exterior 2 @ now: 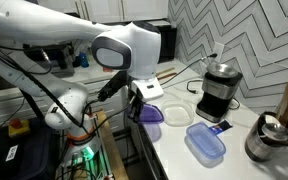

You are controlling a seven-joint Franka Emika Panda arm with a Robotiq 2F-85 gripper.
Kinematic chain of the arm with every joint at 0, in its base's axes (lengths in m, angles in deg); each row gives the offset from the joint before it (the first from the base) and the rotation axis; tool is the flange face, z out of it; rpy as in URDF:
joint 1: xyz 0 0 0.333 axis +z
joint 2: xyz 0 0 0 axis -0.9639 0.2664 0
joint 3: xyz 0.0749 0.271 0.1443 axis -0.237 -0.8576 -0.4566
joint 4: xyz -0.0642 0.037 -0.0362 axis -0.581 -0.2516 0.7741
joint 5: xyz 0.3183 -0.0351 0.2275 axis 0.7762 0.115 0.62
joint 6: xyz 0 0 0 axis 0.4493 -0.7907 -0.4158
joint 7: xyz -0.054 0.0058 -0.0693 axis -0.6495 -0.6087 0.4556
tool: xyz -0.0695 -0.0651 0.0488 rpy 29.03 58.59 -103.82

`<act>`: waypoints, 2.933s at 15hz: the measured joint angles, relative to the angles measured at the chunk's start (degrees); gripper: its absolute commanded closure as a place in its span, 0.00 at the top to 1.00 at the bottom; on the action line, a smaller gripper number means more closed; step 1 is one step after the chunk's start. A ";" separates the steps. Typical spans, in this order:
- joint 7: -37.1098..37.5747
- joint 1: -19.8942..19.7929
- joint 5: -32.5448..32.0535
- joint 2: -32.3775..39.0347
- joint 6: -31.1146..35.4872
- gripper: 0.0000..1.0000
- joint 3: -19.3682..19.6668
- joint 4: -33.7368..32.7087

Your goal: Take the lids off the containers and place them on the counter

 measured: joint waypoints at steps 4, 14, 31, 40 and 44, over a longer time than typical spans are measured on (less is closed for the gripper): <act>0.22 0.06 -1.14 2.07 3.13 0.02 -0.08 1.69; -0.07 0.08 -3.48 13.19 11.60 0.02 0.52 2.05; -2.66 1.92 -2.13 22.39 19.57 0.02 2.17 1.89; -2.71 2.42 0.66 24.96 21.95 0.34 2.23 1.65; -2.72 2.64 0.95 25.50 22.25 0.62 2.24 1.56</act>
